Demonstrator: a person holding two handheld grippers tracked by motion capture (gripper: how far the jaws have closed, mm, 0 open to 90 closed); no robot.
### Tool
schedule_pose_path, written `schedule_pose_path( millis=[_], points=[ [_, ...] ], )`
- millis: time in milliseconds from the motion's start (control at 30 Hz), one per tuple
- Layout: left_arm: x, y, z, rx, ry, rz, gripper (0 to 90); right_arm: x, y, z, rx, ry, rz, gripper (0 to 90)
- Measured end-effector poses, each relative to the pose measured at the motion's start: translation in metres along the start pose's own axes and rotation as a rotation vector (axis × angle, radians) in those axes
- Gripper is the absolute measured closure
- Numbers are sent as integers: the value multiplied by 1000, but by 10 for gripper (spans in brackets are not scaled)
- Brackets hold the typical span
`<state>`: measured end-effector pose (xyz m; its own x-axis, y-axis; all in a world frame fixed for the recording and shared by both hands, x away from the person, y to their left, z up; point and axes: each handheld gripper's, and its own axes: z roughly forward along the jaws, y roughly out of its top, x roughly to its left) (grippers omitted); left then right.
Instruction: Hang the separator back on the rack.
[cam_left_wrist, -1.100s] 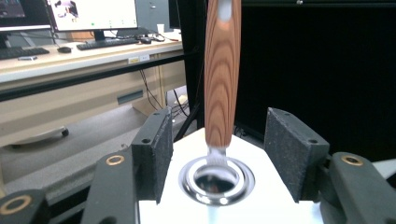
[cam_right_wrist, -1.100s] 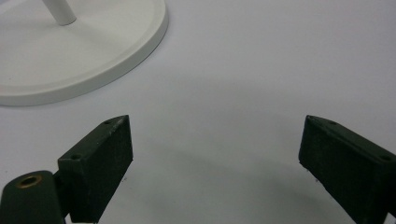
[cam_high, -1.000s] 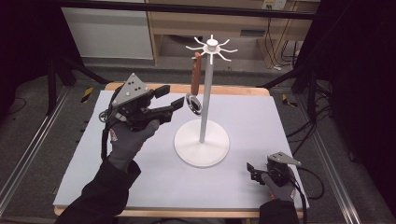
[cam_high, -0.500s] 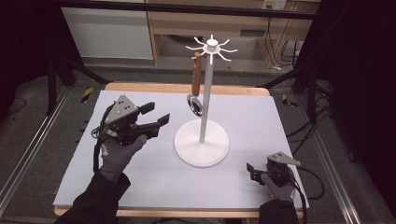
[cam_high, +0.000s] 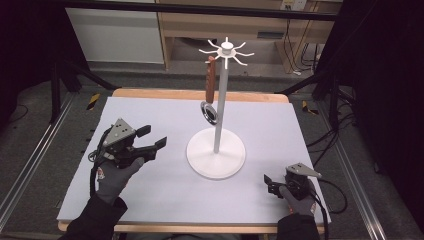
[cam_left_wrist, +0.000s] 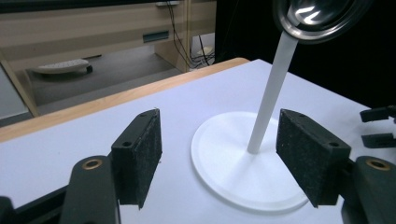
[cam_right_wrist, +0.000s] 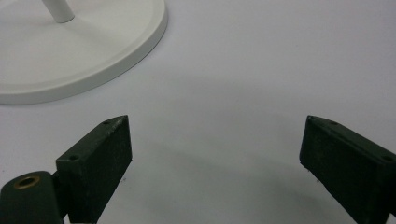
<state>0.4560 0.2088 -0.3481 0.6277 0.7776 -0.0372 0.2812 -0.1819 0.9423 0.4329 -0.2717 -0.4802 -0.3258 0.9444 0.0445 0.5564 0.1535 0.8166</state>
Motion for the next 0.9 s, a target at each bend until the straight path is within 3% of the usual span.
schedule_pose_path(
  millis=[300, 367, 433, 900],
  points=[
    [16, -39, -1, 69, 32, -22, 285, 0, 0, 0, 1, -4, -2, 92],
    [21, -52, 1, 86, 40, -44, 281, 0, 0, 0, 4, -7, -3, 90],
    [24, -58, 3, 115, 49, -38, 280, 0, -1, 0, 6, -8, -4, 88],
    [44, -94, -9, 161, 115, -62, 238, -1, -4, -1, 10, -33, -10, 61]
  ],
)
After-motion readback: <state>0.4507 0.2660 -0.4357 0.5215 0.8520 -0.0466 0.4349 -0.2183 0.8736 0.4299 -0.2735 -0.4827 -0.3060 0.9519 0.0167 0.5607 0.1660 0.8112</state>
